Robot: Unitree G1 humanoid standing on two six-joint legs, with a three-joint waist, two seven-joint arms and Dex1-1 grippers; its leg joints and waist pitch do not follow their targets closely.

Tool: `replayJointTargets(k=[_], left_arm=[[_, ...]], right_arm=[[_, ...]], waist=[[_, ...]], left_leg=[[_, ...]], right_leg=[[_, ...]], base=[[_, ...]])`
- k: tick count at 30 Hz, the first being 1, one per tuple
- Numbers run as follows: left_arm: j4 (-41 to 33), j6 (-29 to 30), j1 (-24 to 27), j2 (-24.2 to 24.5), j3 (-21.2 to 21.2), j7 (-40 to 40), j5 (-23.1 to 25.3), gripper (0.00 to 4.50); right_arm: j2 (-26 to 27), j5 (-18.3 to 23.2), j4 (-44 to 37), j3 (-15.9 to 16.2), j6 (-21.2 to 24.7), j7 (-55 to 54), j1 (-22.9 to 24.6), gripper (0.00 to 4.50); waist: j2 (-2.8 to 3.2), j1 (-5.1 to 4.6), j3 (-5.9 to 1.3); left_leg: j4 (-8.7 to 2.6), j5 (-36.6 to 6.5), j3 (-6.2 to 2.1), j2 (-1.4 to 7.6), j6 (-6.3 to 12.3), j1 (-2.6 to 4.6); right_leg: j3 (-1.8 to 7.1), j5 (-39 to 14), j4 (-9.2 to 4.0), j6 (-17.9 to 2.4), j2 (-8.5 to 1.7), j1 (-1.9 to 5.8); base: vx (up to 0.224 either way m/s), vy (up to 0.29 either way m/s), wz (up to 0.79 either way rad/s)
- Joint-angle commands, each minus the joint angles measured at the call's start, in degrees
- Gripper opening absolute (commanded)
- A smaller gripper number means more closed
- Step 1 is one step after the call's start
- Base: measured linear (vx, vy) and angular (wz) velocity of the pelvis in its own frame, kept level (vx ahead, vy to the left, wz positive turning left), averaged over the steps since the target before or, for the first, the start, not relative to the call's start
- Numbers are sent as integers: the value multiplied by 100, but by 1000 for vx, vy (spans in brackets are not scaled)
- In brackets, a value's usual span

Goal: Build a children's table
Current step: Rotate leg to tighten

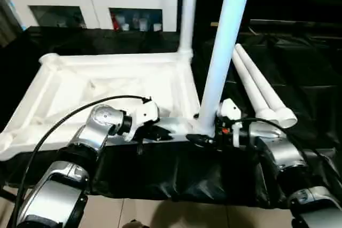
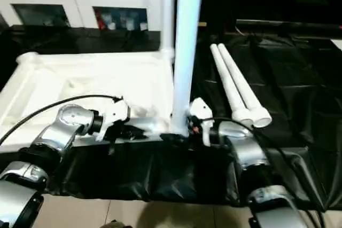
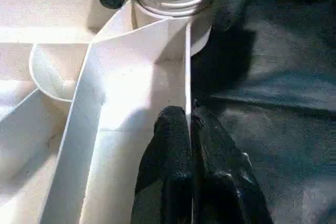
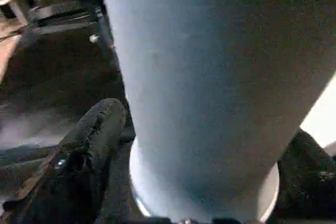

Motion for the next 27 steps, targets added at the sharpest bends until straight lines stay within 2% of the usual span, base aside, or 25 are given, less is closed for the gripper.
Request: replayJointTargets(k=[1,5,7,10,13,14,15,16,19,22,23,24,26,27], left_arm=[[-130,-49,54,28,-42,-286,-195,0],[-139,-42,80,81,-54,-510,-235,0],[-140,-45,87,89,-56,-551,-231,0],[-160,-21,114,80,-63,-541,-231,0],[-147,20,110,29,-31,-387,-217,0],[-127,64,96,-27,-1,-179,-186,0],[-84,121,54,-100,26,115,-121,0],[-84,121,54,-100,26,115,-121,0],[59,420,-95,-403,110,1095,59,0],[137,520,-193,-686,100,1706,194,0],[149,565,-216,-823,83,1917,238,0],[175,599,-235,-940,76,2092,265,0],[273,591,-266,-1116,23,2384,344,0],[324,582,-279,-1192,-6,2529,390,0]], right_arm=[[-88,7,-142,173,87,280,60,351],[-120,55,-217,200,153,408,65,335],[-122,59,-235,210,182,462,66,308],[-64,49,-290,232,205,465,115,290],[-8,91,-324,206,267,387,169,279],[64,119,-339,143,323,197,204,278],[205,198,-332,8,367,-93,221,277],[205,198,-332,8,367,-93,221,277],[701,145,-86,-386,372,-1493,193,276],[1032,-9,259,-566,187,-2507,143,276],[1179,-70,392,-632,99,-2928,122,276],[1293,-112,510,-678,89,-3265,92,276],[1472,-296,692,-690,-51,-3858,38,276],[1563,-368,809,-704,-59,-4178,-13,276]], waist=[[-51,17,-360],[-54,36,-361],[-56,37,-365],[-52,37,-365],[-61,41,-361],[-76,41,-361],[-68,42,-361],[-66,36,-355],[-70,-14,-331],[-75,-45,-308],[-72,-85,-313],[-72,-85,-313],[-29,-118,-318],[-54,-137,-322]], left_leg=[[-373,-959,-225,472,458,49],[-368,-913,-221,477,464,50],[-370,-894,-223,474,456,46],[-370,-905,-225,478,439,48],[-370,-899,-224,472,431,47],[-371,-891,-224,472,434,49],[-371,-876,-228,474,424,49],[-377,-889,-230,484,407,47],[-393,-1139,-240,462,192,104],[-407,-1247,-259,451,130,114],[-412,-1315,-267,449,80,132],[-412,-1315,-267,449,80,132],[-416,-1303,-272,450,86,122],[-421,-1313,-274,444,94,110]], right_leg=[[442,-1807,-478,-856,-695,253],[443,-1680,-464,-905,-698,252],[439,-1674,-459,-897,-692,254],[441,-1653,-457,-905,-699,256],[441,-1722,-465,-872,-700,260],[440,-1752,-469,-852,-698,259],[436,-1766,-467,-855,-698,258],[442,-1784,-470,-846,-701,251],[440,-2320,-552,-774,-725,214],[440,-2584,-598,-675,-730,203],[437,-2655,-616,-634,-735,198],[437,-2655,-616,-634,-735,198],[446,-2474,-601,-666,-722,191],[444,-2392,-592,-682,-714,210]], base=[[0,0,0],[0,0,0],[0,0,0],[0,0,0],[0,0,0],[0,0,0],[0,0,0],[0,0,0],[0,0,0],[0,0,0],[0,0,0],[0,0,0],[0,0,0],[0,0,0]])
